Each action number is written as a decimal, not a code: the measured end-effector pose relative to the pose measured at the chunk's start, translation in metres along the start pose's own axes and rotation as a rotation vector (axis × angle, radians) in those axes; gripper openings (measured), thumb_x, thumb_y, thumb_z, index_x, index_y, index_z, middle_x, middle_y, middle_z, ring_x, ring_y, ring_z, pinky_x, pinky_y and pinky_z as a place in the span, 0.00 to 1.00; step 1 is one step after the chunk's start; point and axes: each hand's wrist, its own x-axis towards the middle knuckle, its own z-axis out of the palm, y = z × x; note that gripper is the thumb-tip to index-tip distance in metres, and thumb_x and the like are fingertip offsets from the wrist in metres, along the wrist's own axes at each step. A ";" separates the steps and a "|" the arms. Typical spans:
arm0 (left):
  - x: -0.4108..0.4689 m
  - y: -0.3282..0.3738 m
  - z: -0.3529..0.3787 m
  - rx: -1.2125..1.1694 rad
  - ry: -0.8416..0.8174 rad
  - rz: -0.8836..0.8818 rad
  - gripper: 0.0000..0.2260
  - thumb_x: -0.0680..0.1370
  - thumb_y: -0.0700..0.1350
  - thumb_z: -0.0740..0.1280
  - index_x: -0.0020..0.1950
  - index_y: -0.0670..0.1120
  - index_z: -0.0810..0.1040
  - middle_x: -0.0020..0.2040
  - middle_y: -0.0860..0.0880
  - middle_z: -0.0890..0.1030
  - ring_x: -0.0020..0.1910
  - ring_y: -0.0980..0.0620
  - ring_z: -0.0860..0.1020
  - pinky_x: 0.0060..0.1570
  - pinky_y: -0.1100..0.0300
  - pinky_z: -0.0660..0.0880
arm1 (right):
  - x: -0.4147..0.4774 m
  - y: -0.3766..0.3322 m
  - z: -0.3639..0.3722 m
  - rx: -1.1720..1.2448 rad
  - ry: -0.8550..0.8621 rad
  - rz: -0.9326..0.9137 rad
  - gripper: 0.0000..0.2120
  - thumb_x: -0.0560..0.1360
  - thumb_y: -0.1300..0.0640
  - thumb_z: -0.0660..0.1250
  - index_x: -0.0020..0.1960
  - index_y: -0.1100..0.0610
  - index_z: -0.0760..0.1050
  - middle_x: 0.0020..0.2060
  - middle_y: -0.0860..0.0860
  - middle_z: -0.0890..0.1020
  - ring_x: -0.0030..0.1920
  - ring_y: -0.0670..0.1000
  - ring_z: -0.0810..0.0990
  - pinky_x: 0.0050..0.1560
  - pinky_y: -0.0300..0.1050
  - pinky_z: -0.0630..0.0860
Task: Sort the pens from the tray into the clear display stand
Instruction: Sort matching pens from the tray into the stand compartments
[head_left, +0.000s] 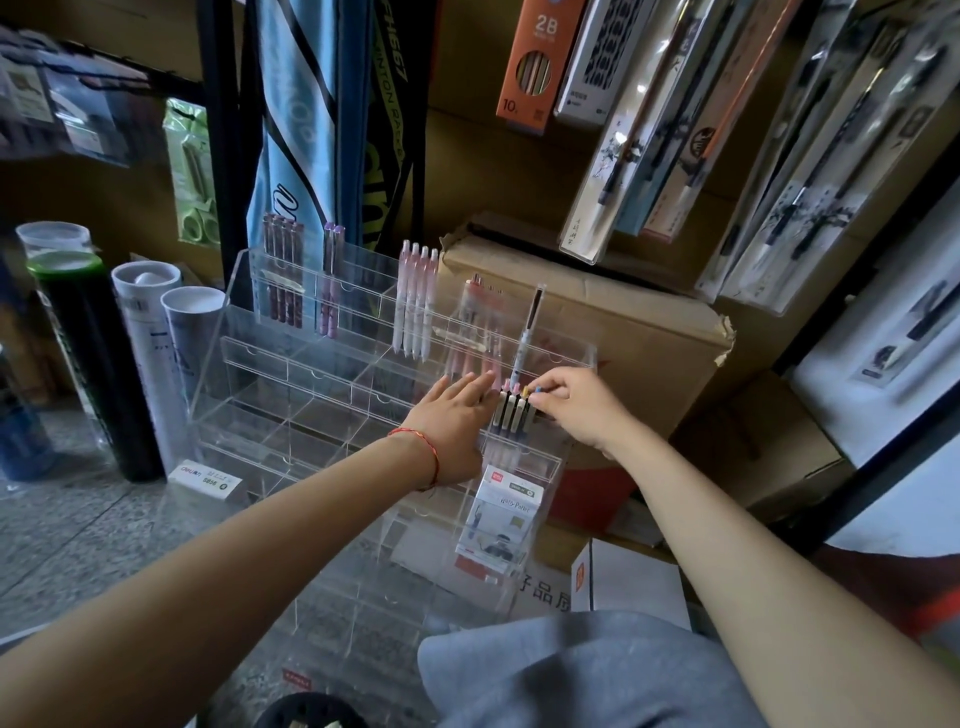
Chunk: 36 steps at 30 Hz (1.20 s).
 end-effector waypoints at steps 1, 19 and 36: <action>0.000 0.000 0.000 -0.007 0.000 -0.002 0.32 0.76 0.42 0.59 0.77 0.47 0.47 0.77 0.49 0.42 0.76 0.51 0.42 0.75 0.53 0.40 | 0.000 -0.002 -0.004 0.031 0.027 -0.007 0.04 0.75 0.62 0.65 0.47 0.57 0.78 0.39 0.54 0.80 0.42 0.50 0.77 0.46 0.44 0.74; 0.001 -0.001 0.001 -0.004 -0.019 -0.010 0.33 0.76 0.42 0.59 0.77 0.46 0.46 0.77 0.49 0.42 0.76 0.50 0.41 0.75 0.52 0.40 | -0.006 -0.007 0.002 0.014 -0.022 0.064 0.07 0.74 0.60 0.69 0.50 0.61 0.78 0.44 0.58 0.82 0.44 0.51 0.77 0.44 0.40 0.70; -0.031 -0.049 -0.024 -0.071 0.213 -0.033 0.24 0.77 0.39 0.60 0.73 0.49 0.62 0.77 0.49 0.50 0.76 0.50 0.47 0.74 0.55 0.47 | -0.015 -0.050 -0.005 -0.259 0.094 -0.150 0.22 0.74 0.60 0.68 0.67 0.56 0.69 0.64 0.53 0.74 0.62 0.52 0.74 0.58 0.42 0.70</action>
